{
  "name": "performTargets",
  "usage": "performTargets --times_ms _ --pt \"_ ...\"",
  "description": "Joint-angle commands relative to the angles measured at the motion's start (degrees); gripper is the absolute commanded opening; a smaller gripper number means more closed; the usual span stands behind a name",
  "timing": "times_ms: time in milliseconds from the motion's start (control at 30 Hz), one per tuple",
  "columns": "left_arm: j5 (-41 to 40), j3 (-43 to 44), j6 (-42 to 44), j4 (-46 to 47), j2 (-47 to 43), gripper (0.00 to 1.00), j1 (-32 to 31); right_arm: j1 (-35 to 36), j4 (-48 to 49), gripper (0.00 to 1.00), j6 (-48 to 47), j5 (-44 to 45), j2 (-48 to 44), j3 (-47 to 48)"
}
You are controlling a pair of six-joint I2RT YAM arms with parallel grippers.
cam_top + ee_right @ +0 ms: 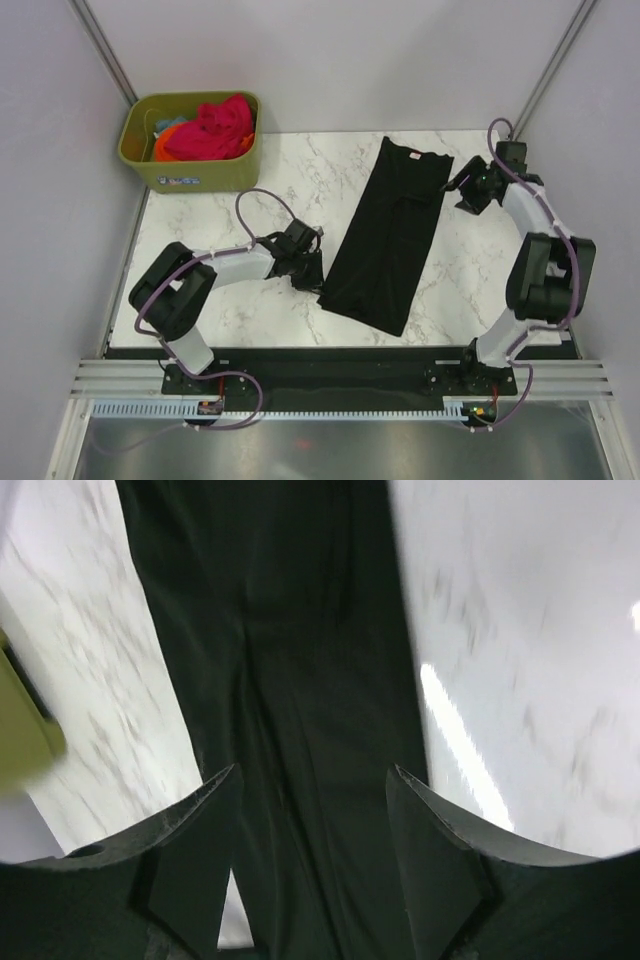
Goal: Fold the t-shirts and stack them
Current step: Fold the tshirt
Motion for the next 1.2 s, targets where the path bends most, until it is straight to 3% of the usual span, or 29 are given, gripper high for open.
performTargets --times_ms 0,100,333,367,467,500,633,1033,1167 --pt "1.93 -4.56 0.08 4.03 0.81 0.14 -2.76 3.33 -8.8 0.68 -1.65 5.85 -10.1 -12.24" --pt "0.27 -7.12 -1.76 4.56 -2.17 0.05 -5.92 6.93 -10.55 0.65 -2.01 5.24 -19.68 -23.14" --pt "-4.48 -15.28 -8.7 4.65 -9.38 0.04 -12.34 17.82 -12.49 0.56 5.02 5.68 -40.85 -44.34" --pt "-4.83 -15.91 -10.63 4.56 -10.34 0.07 -13.22 18.53 -13.19 0.55 6.16 5.68 -42.28 -47.05" --pt "-5.45 -17.76 -13.98 4.65 -14.39 0.33 -16.04 21.34 -15.22 0.53 9.49 6.82 -49.3 -51.62" --pt "-5.36 -18.37 -14.59 4.82 -15.96 0.44 -16.48 21.96 -15.48 0.52 10.12 6.74 -50.89 -52.69" --pt "-5.19 -18.82 -15.22 5.09 -18.0 0.52 -16.57 23.89 -19.34 0.49 11.27 4.73 -57.65 -55.77" --pt "-3.26 -18.55 -15.57 6.23 -15.28 0.51 -16.66 30.48 -23.74 0.47 18.46 3.74 -64.52 -60.08" --pt "-2.64 -17.59 -14.95 6.93 -14.14 0.46 -16.66 31.37 -26.82 0.48 20.84 4.1 -67.77 -60.52"
